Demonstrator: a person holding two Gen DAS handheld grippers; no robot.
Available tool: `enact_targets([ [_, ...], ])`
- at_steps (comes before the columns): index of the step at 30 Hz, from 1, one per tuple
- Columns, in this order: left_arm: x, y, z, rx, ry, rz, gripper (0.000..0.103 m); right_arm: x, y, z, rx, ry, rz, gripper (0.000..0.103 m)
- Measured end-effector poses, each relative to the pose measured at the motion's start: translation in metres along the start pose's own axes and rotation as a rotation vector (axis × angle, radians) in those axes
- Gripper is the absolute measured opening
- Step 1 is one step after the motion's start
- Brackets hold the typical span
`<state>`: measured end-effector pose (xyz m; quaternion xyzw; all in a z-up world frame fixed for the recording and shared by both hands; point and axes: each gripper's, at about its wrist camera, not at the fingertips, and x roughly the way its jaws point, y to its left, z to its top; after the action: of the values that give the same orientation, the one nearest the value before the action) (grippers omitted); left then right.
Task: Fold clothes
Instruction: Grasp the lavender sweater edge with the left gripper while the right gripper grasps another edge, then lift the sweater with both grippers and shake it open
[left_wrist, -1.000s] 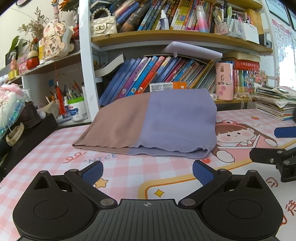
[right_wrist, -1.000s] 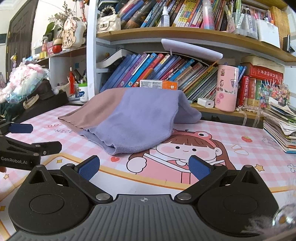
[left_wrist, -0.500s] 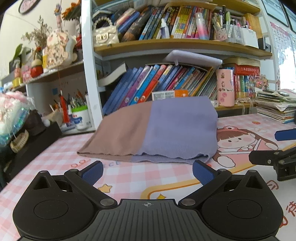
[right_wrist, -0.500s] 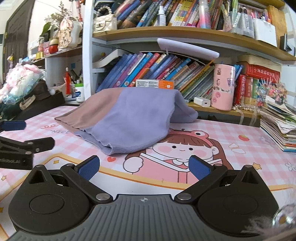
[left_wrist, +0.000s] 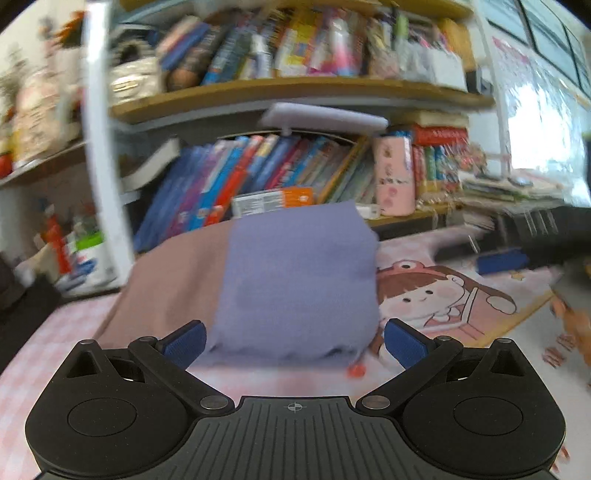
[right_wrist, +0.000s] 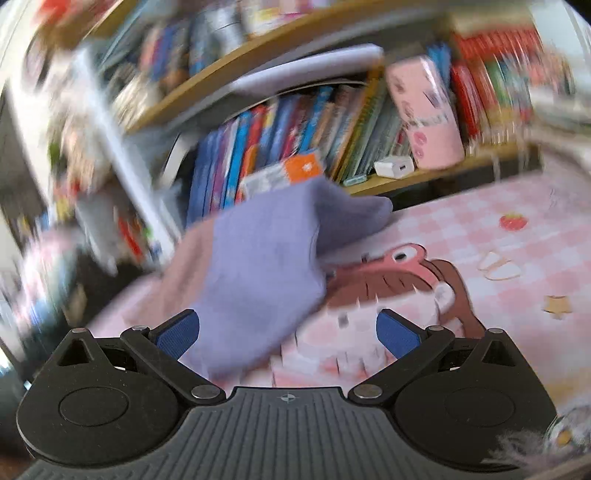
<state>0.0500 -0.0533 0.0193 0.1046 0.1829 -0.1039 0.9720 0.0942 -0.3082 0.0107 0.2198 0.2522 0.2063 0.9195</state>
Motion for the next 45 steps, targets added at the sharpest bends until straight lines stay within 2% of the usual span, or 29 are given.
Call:
enact_targets([
  [4,0.056,-0.037,0.023,0.113,0.051,-0.015,0.103,0.031,-0.049,0.038,0.319,-0.066,0.089,0.103],
  [6,0.082,-0.052,0.034,0.139,0.063,-0.005,0.103,0.038,-0.070,0.040,0.445,-0.128,0.149,0.103],
  [8,0.106,-0.066,0.043,0.157,0.067,0.013,0.103,0.037,-0.085,0.038,0.518,-0.171,0.203,0.103],
  [10,0.133,-0.081,0.048,0.197,0.075,0.055,0.103,0.035,-0.093,0.038,0.547,-0.152,0.205,0.103],
  [15,0.179,-0.103,0.058,0.302,0.102,0.181,0.102,0.026,-0.101,0.034,0.587,-0.191,0.215,0.103],
  [16,0.185,-0.105,0.059,0.323,0.104,0.217,0.098,0.028,-0.103,0.033,0.600,-0.180,0.227,0.103],
  [18,0.191,-0.100,0.060,0.339,0.122,0.251,0.079,0.032,-0.104,0.031,0.612,-0.150,0.238,0.103],
  [20,0.194,-0.089,0.060,0.337,0.146,0.259,0.047,0.037,-0.103,0.029,0.617,-0.116,0.249,0.103],
  [23,0.179,-0.064,0.058,0.310,0.169,0.206,0.014,0.040,-0.101,0.026,0.630,-0.090,0.284,0.103],
  [26,0.146,-0.053,0.061,0.305,0.146,0.137,0.009,0.044,-0.095,0.024,0.619,-0.059,0.313,0.103],
  [30,0.094,-0.054,0.068,0.302,0.088,0.035,0.008,0.052,-0.083,0.020,0.591,0.003,0.373,0.103],
  [34,0.045,-0.061,0.064,0.310,0.057,-0.018,0.008,0.063,-0.070,0.011,0.592,0.076,0.421,0.103],
  [38,0.002,-0.056,0.056,0.258,0.047,-0.067,0.008,0.074,-0.057,0.001,0.592,0.147,0.452,0.103],
  [40,-0.016,-0.054,0.049,0.254,0.046,-0.071,0.008,0.071,-0.062,-0.001,0.622,0.137,0.425,0.098],
  [41,-0.021,-0.051,0.045,0.248,0.054,-0.068,0.008,0.069,-0.064,-0.002,0.638,0.131,0.410,0.088],
  [42,-0.026,-0.048,0.041,0.243,0.063,-0.066,0.008,0.067,-0.067,-0.002,0.653,0.126,0.396,0.069],
  [43,-0.029,-0.046,0.036,0.236,0.074,-0.065,0.007,0.064,-0.070,-0.002,0.665,0.115,0.374,0.056],
  [44,-0.030,-0.044,0.030,0.224,0.090,-0.067,0.007,0.062,-0.073,-0.002,0.669,0.108,0.349,0.028],
  [45,-0.031,-0.042,0.025,0.212,0.106,-0.069,0.006,0.060,-0.074,-0.002,0.661,0.100,0.328,0.015],
])
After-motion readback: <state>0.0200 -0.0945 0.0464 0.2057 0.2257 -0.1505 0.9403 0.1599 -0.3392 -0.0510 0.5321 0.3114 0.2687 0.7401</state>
